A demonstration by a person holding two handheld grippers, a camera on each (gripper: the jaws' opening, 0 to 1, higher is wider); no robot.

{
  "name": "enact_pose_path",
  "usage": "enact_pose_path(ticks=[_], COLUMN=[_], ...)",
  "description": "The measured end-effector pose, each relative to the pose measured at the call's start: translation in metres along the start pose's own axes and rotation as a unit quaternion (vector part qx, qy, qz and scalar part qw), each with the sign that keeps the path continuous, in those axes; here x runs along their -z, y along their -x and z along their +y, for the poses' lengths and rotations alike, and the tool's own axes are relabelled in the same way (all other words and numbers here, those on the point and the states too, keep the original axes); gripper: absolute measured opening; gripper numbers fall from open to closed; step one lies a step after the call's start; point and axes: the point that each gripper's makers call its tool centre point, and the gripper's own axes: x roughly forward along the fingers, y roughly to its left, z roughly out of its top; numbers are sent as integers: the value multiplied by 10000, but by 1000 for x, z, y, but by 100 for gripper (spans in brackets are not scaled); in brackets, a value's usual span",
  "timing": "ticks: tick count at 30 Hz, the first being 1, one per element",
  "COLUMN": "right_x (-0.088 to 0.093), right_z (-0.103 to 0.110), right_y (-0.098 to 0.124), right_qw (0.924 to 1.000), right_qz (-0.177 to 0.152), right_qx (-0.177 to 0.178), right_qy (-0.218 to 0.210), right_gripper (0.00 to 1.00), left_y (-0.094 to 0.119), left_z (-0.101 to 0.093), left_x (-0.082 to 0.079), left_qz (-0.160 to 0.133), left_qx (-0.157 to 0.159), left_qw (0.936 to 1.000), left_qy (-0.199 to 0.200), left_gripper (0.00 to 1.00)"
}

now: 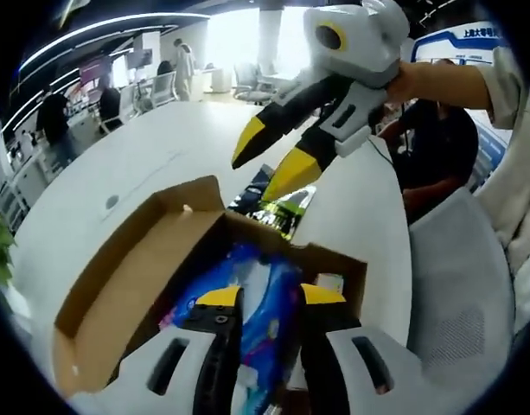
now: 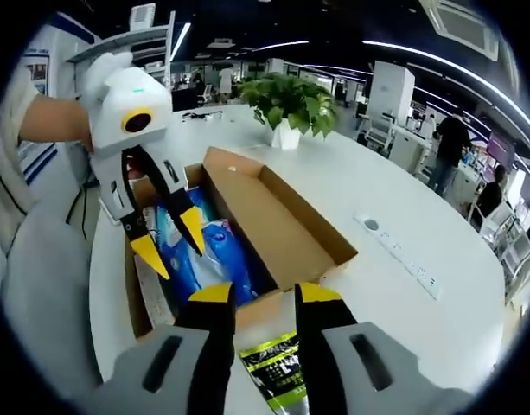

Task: Operate the shoe box by opening the lid, removing the specified soft item, and placing it in the target area until the item is outside and the box remains undamaged.

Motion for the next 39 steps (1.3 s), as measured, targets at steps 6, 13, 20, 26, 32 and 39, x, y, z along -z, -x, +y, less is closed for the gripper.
enact_pose_path(ticks=[6, 13, 20, 26, 32, 39], right_x=[-2, 5, 16, 24, 21, 6], right_z=[15, 27, 31, 23, 21, 25], right_y=[-15, -36, -58, -65, -64, -59], right_qw=[9991, 9972, 9931, 9913, 9925, 9950], right_qz=[132, 383, 701, 893, 811, 542], right_qx=[-185, -292, -126, 100, 133, 134], right_qy=[351, 572, 930, 965, 901, 828], right_gripper=[17, 16, 10, 1, 0, 0], left_y=[-9, -18, -24, -25, -22, -8], left_z=[0, 1, 3, 0, -2, -3], left_x=[6, 11, 21, 26, 30, 24], left_qz=[127, 277, 511, 589, 593, 431], left_qx=[53, 74, 65, 96, 102, 72], left_qw=[9999, 9994, 9985, 9981, 9981, 9981], left_qy=[-80, -168, -164, -118, 128, 435], left_gripper=[18, 17, 13, 10, 0, 0])
